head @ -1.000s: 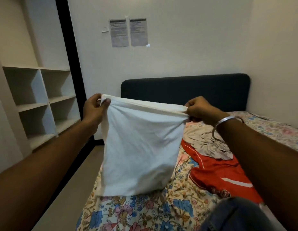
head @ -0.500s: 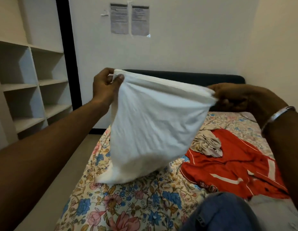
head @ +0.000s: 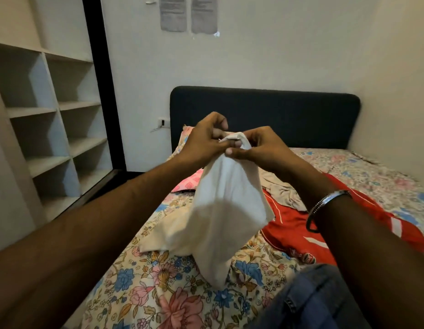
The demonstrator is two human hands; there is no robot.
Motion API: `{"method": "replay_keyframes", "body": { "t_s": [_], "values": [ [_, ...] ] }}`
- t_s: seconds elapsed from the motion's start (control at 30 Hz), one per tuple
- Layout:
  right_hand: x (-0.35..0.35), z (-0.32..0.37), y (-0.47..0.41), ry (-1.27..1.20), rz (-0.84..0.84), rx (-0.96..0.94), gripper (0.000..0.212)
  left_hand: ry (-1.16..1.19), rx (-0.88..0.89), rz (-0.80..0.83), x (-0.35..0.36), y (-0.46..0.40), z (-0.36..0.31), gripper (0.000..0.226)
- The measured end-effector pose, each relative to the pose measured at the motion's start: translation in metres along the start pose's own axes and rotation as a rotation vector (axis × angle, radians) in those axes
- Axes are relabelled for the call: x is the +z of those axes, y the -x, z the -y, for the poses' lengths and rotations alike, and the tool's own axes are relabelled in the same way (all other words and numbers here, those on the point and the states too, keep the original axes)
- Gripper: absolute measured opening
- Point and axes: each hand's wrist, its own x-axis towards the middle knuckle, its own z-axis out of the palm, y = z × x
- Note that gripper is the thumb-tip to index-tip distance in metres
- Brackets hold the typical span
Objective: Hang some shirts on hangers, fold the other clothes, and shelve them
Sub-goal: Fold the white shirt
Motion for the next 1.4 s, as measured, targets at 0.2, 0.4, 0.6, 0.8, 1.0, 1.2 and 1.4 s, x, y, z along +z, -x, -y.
{"method": "replay_keyframes", "body": {
  "t_s": [0.2, 0.4, 0.6, 0.8, 1.0, 1.2, 1.4],
  "values": [
    [-0.013, -0.005, 0.006, 0.048, -0.036, -0.010, 0.020, 0.133, -0.116, 0.200, 0.008, 0.033, 0.031, 0.030],
    [-0.052, 0.004, 0.006, -0.038, -0.184, -0.112, 0.006, 0.134, -0.116, 0.348, 0.022, 0.054, 0.046, 0.055],
    [-0.099, 0.015, 0.008, -0.009, -0.256, -0.230, 0.009, 0.162, -0.139, 0.455, 0.049, 0.065, 0.043, 0.032],
    [-0.127, 0.022, 0.031, 0.234, 0.215, -0.085, 0.020, 0.492, 0.006, 0.320, 0.066, 0.038, -0.014, 0.053],
    [-0.150, 0.034, 0.017, 0.250, 0.097, -0.244, 0.027, 0.663, 0.070, 0.187, 0.081, -0.005, -0.063, 0.041],
    [-0.214, 0.078, -0.021, 0.404, -0.032, -0.284, 0.020, 0.656, 0.118, 0.104, 0.075, -0.055, -0.094, 0.042],
    [-0.250, 0.104, -0.052, 0.428, -0.176, -0.332, 0.014, 0.451, 0.215, -0.007, 0.072, -0.073, -0.103, 0.035]
  ]
}}
